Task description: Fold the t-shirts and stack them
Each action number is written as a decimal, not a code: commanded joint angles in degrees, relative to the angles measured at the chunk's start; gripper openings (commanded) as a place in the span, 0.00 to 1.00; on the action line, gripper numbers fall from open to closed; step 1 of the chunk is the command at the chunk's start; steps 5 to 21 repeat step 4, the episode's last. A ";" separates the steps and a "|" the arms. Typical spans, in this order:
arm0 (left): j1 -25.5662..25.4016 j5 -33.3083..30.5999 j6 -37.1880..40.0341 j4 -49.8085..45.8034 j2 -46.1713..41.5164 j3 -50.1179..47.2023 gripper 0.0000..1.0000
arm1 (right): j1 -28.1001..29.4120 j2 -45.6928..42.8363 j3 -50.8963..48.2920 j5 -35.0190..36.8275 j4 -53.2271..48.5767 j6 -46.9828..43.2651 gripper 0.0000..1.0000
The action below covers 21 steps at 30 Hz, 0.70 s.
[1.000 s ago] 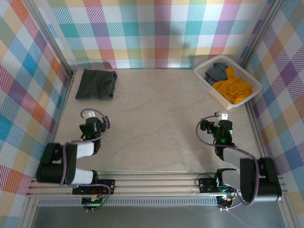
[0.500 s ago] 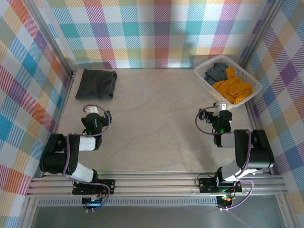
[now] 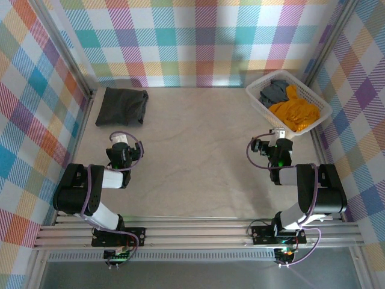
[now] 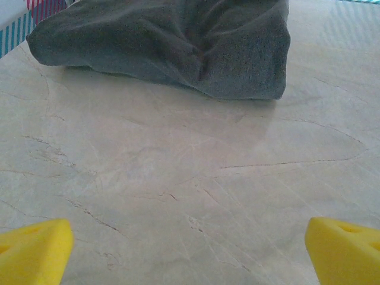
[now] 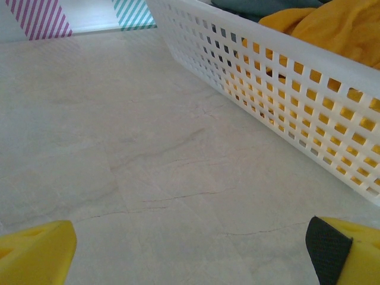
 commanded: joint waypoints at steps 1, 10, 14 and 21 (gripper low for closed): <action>-0.36 0.27 0.56 1.76 0.01 1.00 1.00 | 0.32 0.34 1.00 0.19 0.17 -0.44 1.00; -0.34 0.19 0.56 1.63 0.00 1.00 1.00 | 0.38 0.23 0.92 0.27 0.31 -0.53 1.00; -0.34 0.19 0.56 1.63 0.00 1.00 1.00 | 0.38 0.23 0.92 0.27 0.31 -0.53 1.00; -0.34 0.19 0.56 1.63 0.00 1.00 1.00 | 0.38 0.23 0.92 0.27 0.31 -0.53 1.00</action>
